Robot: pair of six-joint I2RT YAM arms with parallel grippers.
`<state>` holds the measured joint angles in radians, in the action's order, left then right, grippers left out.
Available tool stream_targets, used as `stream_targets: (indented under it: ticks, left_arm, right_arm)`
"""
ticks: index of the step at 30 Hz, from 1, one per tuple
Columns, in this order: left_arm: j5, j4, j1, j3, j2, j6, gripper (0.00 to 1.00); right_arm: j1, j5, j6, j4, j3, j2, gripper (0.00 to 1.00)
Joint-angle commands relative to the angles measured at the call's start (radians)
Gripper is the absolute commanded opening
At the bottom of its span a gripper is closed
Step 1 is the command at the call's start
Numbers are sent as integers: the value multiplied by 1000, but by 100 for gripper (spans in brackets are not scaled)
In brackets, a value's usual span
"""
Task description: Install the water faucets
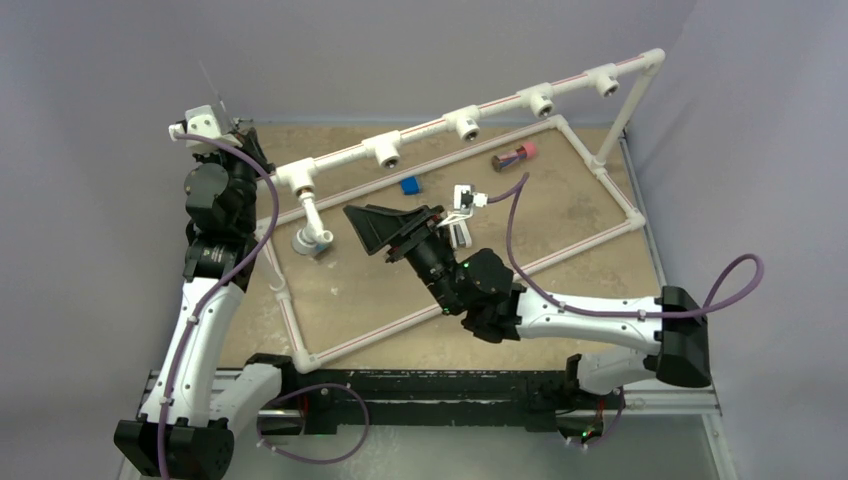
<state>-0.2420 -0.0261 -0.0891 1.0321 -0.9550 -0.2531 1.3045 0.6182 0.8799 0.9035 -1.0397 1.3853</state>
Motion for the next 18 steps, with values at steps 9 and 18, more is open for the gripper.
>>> stream_targets:
  ticks: [9, 18]
  left_arm:
    - [70, 273, -13, -76, -37, -12, 0]
    - [70, 274, -12, -76, -34, -11, 0]
  right_arm:
    - [-8, -212, -1011, -259, -167, -112, 75]
    - [30, -431, -1575, -592, -288, -85, 77]
